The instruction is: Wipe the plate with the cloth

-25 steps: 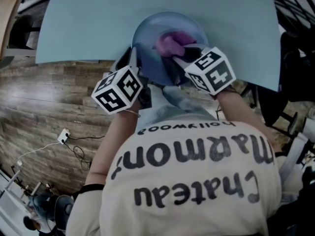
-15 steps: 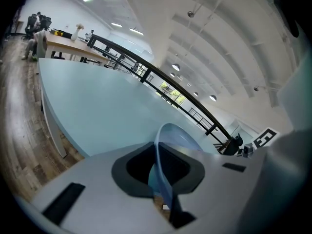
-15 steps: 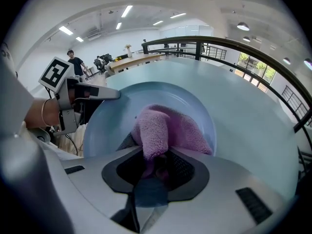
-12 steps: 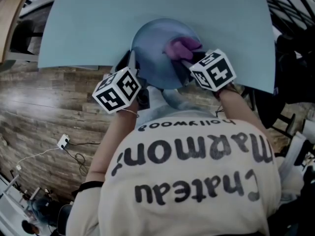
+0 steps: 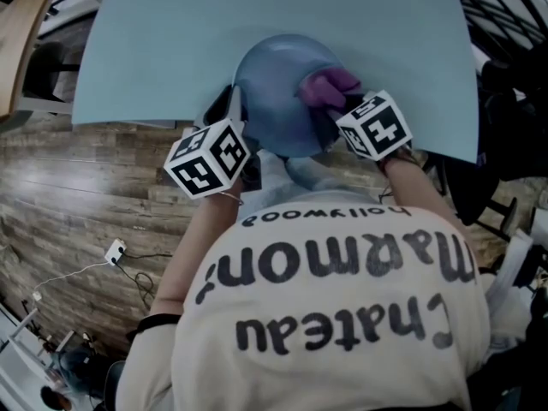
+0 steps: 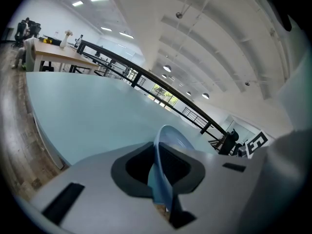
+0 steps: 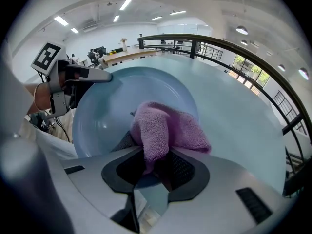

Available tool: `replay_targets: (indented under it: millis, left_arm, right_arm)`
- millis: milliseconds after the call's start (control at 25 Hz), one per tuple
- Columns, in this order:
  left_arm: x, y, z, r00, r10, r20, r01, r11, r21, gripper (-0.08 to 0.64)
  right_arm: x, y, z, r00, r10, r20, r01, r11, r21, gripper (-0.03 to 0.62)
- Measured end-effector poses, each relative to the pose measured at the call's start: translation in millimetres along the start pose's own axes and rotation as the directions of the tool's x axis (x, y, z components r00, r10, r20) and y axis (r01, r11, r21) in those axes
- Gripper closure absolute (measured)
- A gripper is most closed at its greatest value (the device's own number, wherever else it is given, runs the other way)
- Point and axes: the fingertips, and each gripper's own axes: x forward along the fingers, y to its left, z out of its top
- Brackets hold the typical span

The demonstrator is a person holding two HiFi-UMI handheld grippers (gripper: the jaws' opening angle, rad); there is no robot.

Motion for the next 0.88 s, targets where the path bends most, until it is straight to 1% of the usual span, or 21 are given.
replay_targets:
  millis: [360, 480, 560, 640, 760, 840, 880]
  left_arm:
    - [-2.2, -9.0, 2.2, 1.0, -0.005, 0.009, 0.005, 1.0, 0.023, 0.529]
    - [-4.9, -18.0, 6.7, 0.999, -0.02, 0.026, 0.018, 0.998, 0.061, 0.528]
    - [-6.3, -24.9, 11.3, 0.999, -0.033, 0.039, 0.03, 0.996, 0.084, 0.526]
    - [-7.6, -29.4, 15.0, 0.998, -0.044, 0.05, 0.039, 0.995, 0.093, 0.525]
    - [-9.2, -32.4, 19.5, 0.997, -0.05, 0.062, 0.043, 0.994, 0.096, 0.523]
    - [-9.5, -32.3, 20.2, 0.997, -0.042, 0.069, 0.036, 0.996, 0.086, 0.523]
    - [-9.7, -31.9, 19.9, 0.997, -0.036, 0.071, 0.03, 0.997, 0.078, 0.522]
  right_arm:
    - [-5.1, -8.7, -5.8, 1.0, -0.028, -0.009, 0.028, 0.999, -0.02, 0.449]
    - [-9.1, -13.5, -6.3, 0.998, -0.064, -0.01, 0.064, 0.997, -0.051, 0.449]
    - [-11.3, -16.4, -6.5, 0.997, -0.072, -0.005, 0.071, 0.996, -0.045, 0.45]
    - [-14.8, -14.2, -4.0, 0.999, -0.043, 0.008, 0.043, 0.999, -0.005, 0.451]
    - [-23.8, -6.4, 9.4, 0.998, 0.019, 0.063, -0.023, 0.998, 0.064, 0.451]
    - [-29.8, 0.4, 22.1, 0.992, 0.056, 0.114, -0.065, 0.995, 0.08, 0.451]
    - [-32.4, 4.4, 28.8, 0.988, 0.07, 0.138, -0.08, 0.994, 0.073, 0.451]
